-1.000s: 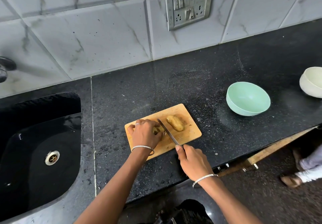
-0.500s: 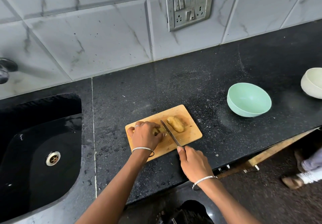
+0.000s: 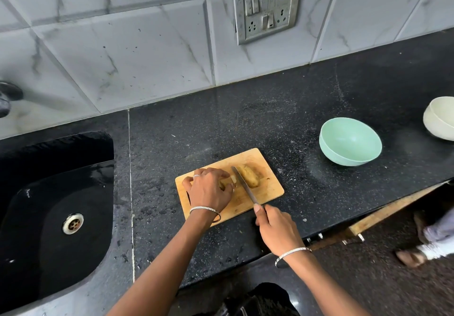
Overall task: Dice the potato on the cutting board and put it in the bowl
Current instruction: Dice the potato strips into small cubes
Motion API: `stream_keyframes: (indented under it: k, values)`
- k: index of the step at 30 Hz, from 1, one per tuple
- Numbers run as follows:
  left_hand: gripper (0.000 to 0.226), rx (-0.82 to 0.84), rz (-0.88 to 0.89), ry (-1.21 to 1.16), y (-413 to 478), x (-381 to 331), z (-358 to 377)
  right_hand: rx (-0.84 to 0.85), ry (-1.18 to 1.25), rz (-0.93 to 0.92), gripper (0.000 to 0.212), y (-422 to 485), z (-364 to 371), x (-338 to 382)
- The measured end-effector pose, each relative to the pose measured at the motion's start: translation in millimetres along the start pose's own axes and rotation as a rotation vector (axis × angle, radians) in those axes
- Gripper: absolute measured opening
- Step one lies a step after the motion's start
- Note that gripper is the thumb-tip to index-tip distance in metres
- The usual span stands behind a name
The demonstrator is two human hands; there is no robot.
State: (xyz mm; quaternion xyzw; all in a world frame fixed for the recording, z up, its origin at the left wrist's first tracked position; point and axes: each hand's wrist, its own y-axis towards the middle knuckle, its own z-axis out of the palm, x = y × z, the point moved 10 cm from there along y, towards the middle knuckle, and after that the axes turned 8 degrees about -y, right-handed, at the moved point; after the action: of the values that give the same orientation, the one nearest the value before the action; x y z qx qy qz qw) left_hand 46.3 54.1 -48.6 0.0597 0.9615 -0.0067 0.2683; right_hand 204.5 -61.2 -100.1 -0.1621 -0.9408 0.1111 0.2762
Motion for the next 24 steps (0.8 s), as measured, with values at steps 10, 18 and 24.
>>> stream_keyframes:
  k: [10,18,24]
  values:
    - [0.017,-0.019,-0.051,0.038,5.4,-3.4,5.8,-0.004,-0.055,0.011,0.046,-0.8,2.3,0.8]
    - [0.02,-0.036,-0.087,0.047,5.6,-1.1,6.4,0.015,-0.04,-0.002,0.044,-0.3,3.9,3.0]
    - [0.014,-0.05,-0.115,0.05,4.2,-1.3,4.7,-0.001,-0.039,0.003,0.045,0.2,-0.4,0.7]
